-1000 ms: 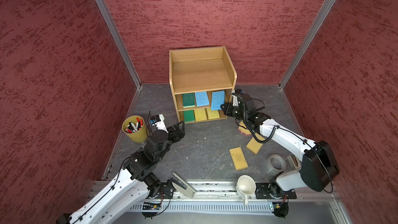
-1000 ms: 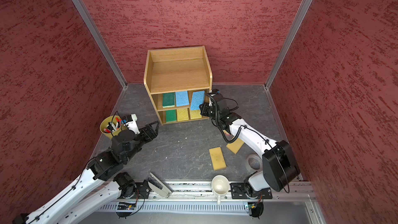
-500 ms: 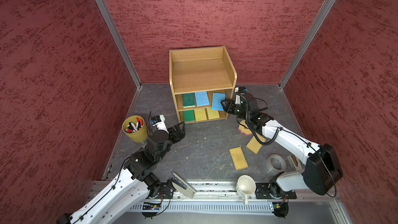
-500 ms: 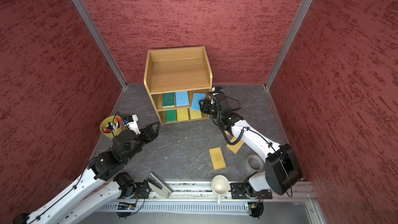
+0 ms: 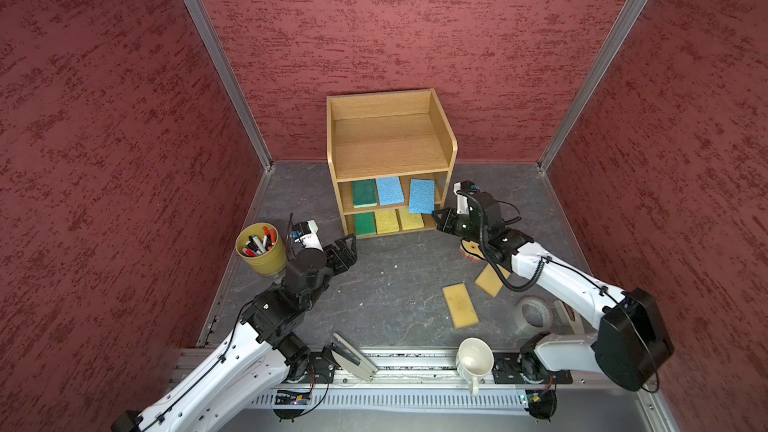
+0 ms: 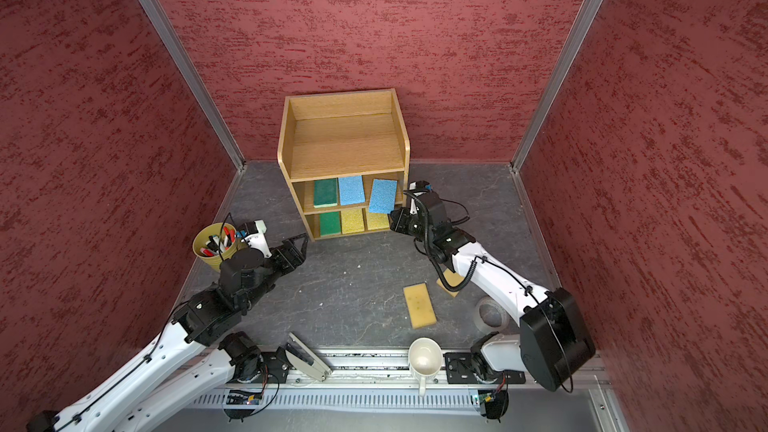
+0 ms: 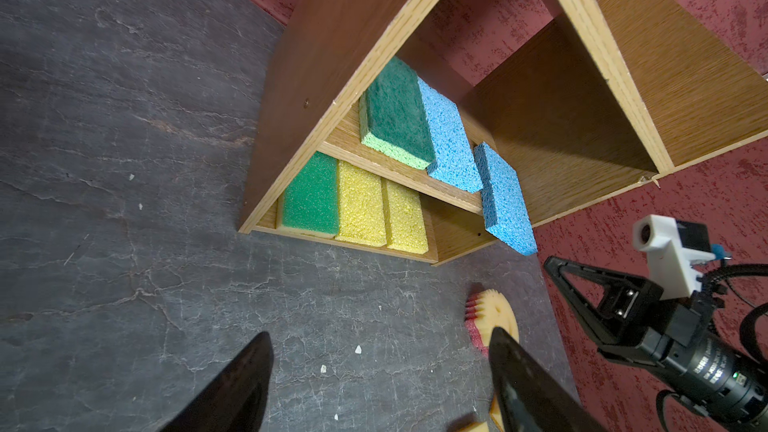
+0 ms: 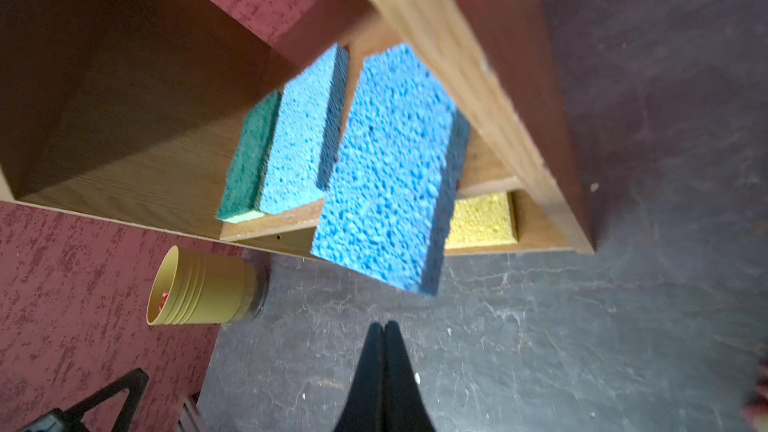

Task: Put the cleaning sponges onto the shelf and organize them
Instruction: 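Lower the blue sponge beside the other blue sponge and release it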

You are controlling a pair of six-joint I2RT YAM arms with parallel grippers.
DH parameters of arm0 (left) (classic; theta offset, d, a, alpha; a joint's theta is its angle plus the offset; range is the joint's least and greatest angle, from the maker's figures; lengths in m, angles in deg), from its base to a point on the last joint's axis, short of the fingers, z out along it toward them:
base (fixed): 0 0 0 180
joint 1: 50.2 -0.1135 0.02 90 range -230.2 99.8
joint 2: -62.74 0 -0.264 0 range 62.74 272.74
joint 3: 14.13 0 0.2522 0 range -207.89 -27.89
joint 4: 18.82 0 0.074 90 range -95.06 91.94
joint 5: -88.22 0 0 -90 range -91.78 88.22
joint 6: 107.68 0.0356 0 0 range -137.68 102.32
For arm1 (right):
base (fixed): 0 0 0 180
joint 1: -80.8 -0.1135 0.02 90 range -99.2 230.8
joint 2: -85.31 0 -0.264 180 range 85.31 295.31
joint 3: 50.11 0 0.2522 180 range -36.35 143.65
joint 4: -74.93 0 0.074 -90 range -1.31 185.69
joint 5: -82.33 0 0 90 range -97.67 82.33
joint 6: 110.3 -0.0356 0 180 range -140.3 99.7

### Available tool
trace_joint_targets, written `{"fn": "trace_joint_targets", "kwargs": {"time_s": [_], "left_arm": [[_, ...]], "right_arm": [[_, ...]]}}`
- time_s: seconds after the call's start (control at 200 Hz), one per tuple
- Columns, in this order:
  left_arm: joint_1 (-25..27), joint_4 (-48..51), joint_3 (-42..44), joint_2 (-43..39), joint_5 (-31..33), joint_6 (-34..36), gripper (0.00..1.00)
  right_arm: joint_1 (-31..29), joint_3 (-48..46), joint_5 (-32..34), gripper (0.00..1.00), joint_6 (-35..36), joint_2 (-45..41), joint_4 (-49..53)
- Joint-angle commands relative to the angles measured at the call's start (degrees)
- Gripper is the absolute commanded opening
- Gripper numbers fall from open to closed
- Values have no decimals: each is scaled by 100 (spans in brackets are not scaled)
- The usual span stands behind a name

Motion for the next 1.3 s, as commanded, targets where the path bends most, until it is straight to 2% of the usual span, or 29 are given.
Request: {"fn": "trace_joint_targets", "kwargs": {"time_s": [0.0, 0.23, 0.516, 0.792, 1.137, 1.297], "left_arm": [[-49, -48, -95, 43, -102, -34, 81], [-54, -21, -84, 75, -93, -84, 82], [-77, -74, -117, 158, -136, -49, 81], [-127, -172, -109, 263, -238, -24, 82], [-153, -350, -61, 340, -297, 18, 82], [-140, -424, -88, 513, -385, 84, 82]], "right_arm": [[-10, -52, -232, 0, -166, 204, -106], [33, 124, 401, 0, -3, 410, -408], [142, 285, 635, 0, 5, 715, -1072], [207, 539, 674, 3, -42, 1104, -1233], [254, 288, 840, 4, -93, 714, -1215], [253, 200, 1181, 5, -62, 609, -1302]]}}
